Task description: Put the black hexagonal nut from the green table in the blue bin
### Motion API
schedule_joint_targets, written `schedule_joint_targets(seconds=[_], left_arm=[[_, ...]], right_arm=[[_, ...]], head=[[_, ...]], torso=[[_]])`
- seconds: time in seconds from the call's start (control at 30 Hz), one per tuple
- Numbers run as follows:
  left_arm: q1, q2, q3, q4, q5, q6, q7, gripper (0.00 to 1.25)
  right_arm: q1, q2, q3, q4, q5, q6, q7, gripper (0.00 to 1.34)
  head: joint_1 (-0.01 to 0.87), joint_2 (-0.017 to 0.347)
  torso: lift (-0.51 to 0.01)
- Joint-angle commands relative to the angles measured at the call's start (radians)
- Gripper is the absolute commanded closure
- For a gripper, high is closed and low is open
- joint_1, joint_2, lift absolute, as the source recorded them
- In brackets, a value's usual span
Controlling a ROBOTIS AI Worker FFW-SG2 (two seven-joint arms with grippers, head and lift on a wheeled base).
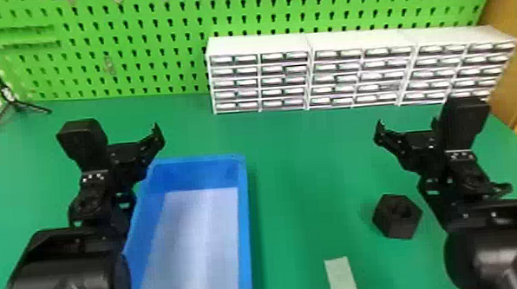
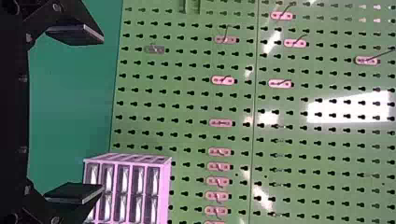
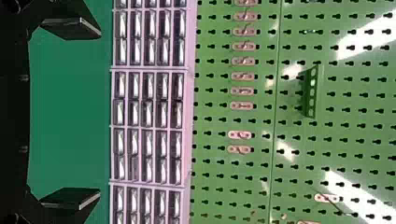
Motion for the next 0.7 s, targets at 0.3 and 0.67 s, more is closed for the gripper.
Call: schedule_joint_targets(seconds=[0.3,0.67], left_arm=[[0.001,0.000,0.002,-0.003,0.002,0.000,0.000,0.16],[0.003,0.000,0.009,-0.006,0.002,0.000,0.000,0.16]], right_arm=[[-0.020,-0.009,-0.038,-0.093,-0.001,0.131,0.001,0.11],[-0.055,-0.061,-0.069,-0.232,-0.024,0.455,0.001,0.11]], head=[[0.686,0.028],[0.686,0.028]], torso=[[-0.096],[-0.096]])
